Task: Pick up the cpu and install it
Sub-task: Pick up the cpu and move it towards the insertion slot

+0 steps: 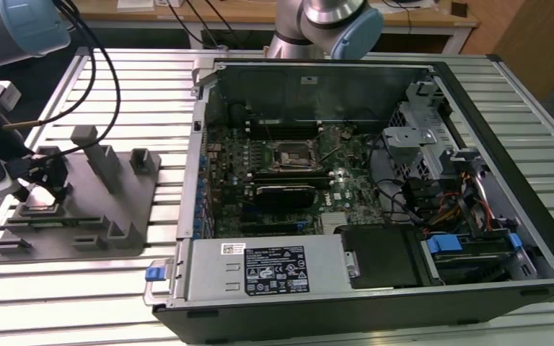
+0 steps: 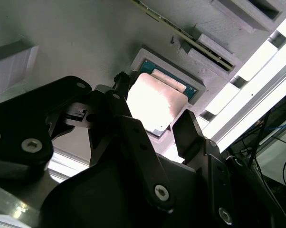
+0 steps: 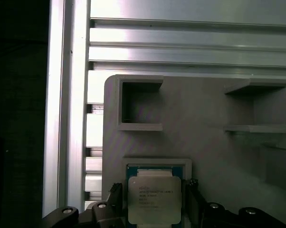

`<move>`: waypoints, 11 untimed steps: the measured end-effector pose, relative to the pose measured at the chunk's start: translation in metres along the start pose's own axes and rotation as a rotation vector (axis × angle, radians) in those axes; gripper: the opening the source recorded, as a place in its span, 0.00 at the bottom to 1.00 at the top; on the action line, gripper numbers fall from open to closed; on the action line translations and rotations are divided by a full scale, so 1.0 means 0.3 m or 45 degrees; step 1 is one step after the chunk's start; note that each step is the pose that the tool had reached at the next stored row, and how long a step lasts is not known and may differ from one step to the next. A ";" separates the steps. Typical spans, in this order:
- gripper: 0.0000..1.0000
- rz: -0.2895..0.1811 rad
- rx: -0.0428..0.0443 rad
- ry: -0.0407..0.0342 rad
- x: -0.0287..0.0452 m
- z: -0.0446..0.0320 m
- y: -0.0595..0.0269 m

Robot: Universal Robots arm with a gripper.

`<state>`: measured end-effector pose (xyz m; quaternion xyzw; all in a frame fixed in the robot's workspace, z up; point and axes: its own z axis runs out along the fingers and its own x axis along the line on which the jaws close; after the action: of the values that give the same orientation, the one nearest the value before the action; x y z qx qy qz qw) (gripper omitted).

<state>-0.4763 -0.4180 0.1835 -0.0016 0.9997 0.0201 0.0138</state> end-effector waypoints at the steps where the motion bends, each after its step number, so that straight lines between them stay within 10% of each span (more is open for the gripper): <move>1: 0.64 0.000 0.000 0.0001 0.000 0.000 0.000; 11: 0.54 0.000 0.000 0.0000 0.000 0.000 0.000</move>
<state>-0.4763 -0.4180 0.1834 -0.0016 0.9997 0.0201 0.0138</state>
